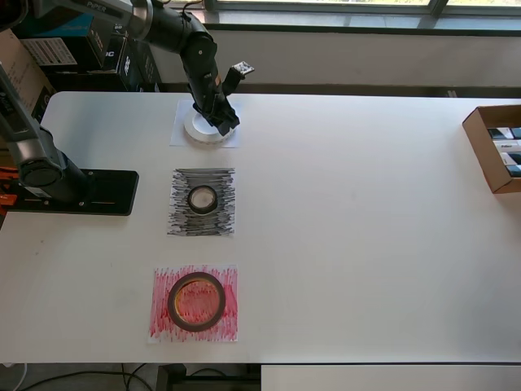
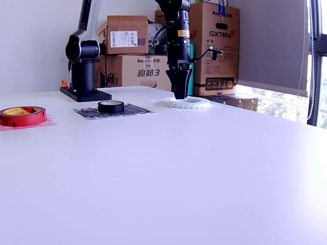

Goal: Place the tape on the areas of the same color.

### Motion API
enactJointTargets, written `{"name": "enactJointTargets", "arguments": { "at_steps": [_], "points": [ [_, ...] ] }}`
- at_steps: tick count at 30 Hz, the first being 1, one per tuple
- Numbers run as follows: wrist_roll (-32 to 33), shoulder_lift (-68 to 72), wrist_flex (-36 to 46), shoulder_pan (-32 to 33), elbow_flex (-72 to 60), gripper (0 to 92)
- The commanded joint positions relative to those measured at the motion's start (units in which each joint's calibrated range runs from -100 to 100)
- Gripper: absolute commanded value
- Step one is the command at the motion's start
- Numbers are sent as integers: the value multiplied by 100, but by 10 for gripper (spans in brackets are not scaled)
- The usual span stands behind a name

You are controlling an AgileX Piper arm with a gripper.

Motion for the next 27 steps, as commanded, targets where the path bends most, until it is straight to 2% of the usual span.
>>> {"name": "enactJointTargets", "arguments": {
  "at_steps": [1, 5, 10, 17, 20, 23, 27],
  "points": [
    [-24, -75, -17, 0, -92, 464],
    [26, -131, 34, -95, -510, 464],
    [58, -758, -17, -671, -782, 463],
    [-15, -2338, -68, -1200, -564, 462],
    [-40, -3218, -475, -1326, -164, 451],
    [-490, -4209, -967, -1453, 490, 364],
    [-1153, -5669, -1858, -1634, 1662, 175]
  ]
}}
